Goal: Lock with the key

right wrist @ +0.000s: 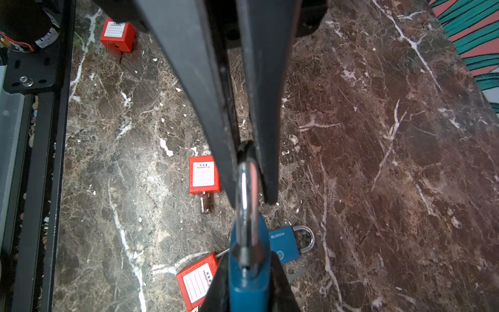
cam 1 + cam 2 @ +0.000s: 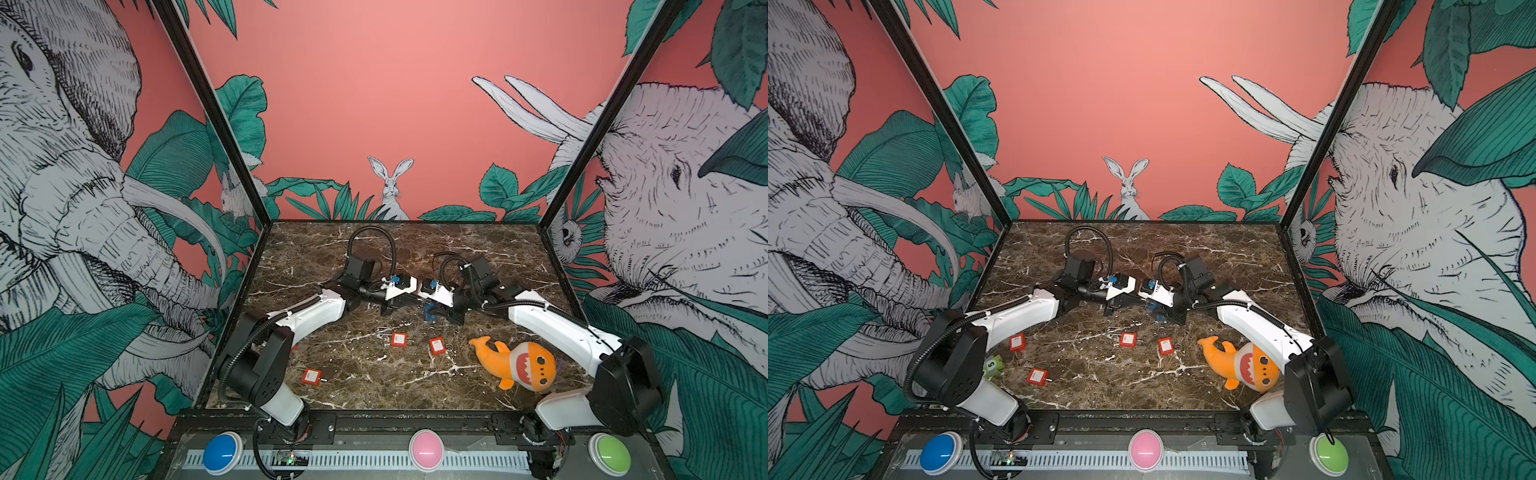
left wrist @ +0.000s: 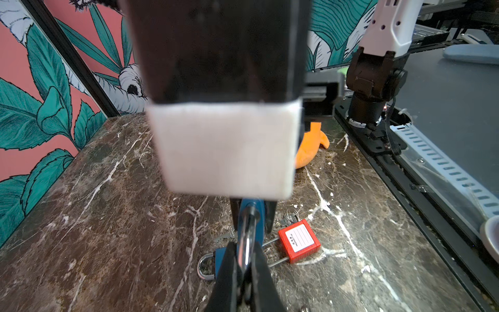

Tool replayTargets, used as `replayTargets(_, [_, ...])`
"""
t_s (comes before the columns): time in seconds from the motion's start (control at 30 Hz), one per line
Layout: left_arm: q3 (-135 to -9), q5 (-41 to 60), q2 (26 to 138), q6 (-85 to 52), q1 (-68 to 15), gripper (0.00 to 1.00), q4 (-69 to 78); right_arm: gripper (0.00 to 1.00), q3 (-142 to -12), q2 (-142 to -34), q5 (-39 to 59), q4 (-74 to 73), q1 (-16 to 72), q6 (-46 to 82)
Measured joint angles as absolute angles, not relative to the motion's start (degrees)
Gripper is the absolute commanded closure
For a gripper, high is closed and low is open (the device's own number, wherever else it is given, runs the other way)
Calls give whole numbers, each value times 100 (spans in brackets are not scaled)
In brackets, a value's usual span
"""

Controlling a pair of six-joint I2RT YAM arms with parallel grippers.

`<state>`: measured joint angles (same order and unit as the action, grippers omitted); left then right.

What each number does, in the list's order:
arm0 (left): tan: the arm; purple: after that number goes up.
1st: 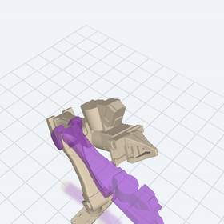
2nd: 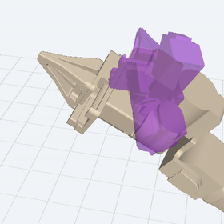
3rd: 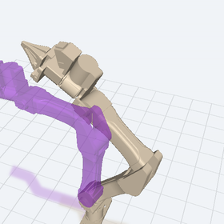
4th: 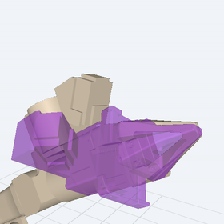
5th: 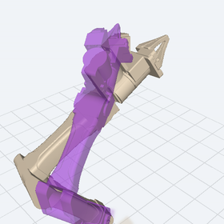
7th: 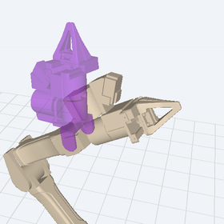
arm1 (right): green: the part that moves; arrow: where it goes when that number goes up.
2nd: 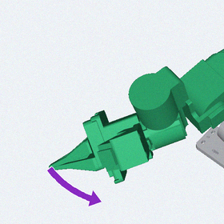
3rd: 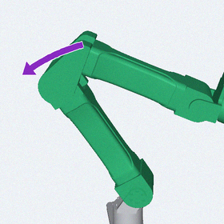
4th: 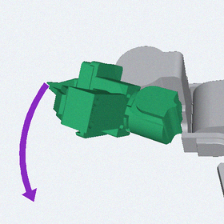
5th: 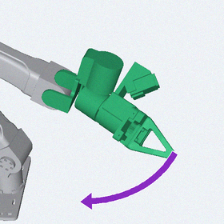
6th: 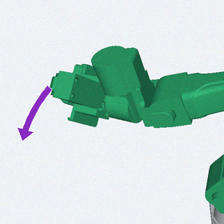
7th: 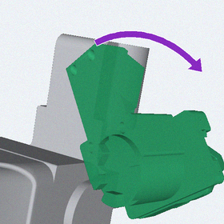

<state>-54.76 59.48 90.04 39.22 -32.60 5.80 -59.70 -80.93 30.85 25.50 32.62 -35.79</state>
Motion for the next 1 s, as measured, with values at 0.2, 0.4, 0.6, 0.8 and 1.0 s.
replayTargets(0.2, [-5564, 6055, 9135, 4056, -3260, 100, 429, 100, -5822, -8051, 3087, 2383, 3262, -3575])
replayTargets(0.4, [-5749, 6104, 9336, 4211, -3260, 100, 287, 100, -5935, -8178, 3048, 2464, 3253, -3465])
replayTargets(0.6, [-5881, 6051, 9533, 4348, -3197, 100, 193, 100, -6154, -8517, 3079, 2519, 3225, -3275])
replayTargets(0.8, [-5959, 5861, 9640, 4375, -3148, 100, 180, 100, -6261, -8855, 3382, 2370, 3111, -2912])
replayTargets(1.0, [-6075, 5721, 9712, 4431, -3124, 100, 163, 100, -6261, -9035, 3575, 2086, 3048, -2657])
